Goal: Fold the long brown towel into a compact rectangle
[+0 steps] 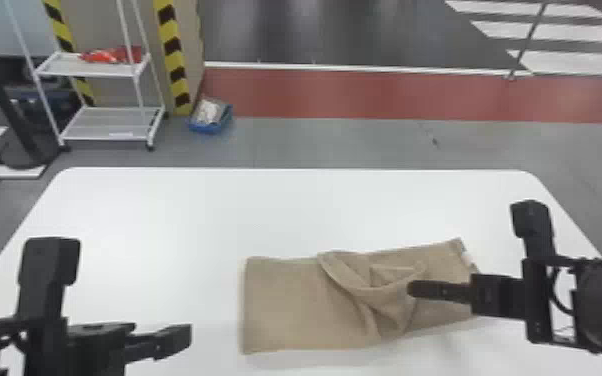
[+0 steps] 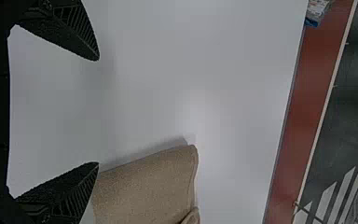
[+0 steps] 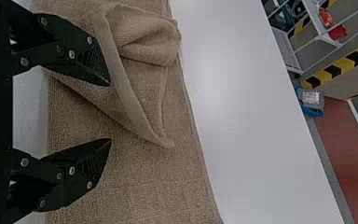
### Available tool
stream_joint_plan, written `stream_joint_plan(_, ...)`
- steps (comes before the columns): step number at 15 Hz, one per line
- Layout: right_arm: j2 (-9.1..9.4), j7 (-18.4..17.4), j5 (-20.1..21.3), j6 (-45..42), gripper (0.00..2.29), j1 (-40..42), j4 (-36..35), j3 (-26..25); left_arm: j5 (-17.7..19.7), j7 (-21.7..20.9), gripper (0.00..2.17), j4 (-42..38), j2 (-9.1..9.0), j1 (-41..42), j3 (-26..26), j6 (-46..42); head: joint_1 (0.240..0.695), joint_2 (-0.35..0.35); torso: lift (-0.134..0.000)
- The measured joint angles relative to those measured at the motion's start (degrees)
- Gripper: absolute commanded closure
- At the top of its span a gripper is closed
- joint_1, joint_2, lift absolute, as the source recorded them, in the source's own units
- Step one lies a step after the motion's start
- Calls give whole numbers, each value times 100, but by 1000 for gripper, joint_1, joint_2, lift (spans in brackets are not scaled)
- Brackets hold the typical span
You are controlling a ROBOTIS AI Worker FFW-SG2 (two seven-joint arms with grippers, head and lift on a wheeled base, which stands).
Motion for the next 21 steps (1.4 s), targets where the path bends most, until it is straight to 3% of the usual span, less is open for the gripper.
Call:
stream_joint_plan(4, 76, -9, -620, 0, 93, -147, -318, 46, -12, -19, 83, -28, 8, 41, 59, 0, 695, -1, -124)
stream_joint_plan(6, 92, -17, -700, 0, 97, -342, -387, 296, -12, -27, 83, -41, 8, 52, 98, 0, 695, 46, -124)
stream_joint_plan(14, 36, 135, 259, 0, 194, -1223, 120, 2277, -15, -27, 83, -48, 8, 68, 103, 0, 695, 154, -124)
stream_joint_plan(21, -49, 392, 676, 0, 218, -1345, 463, 2885, -40, -27, 83, -64, 8, 70, 107, 0, 695, 187, -124)
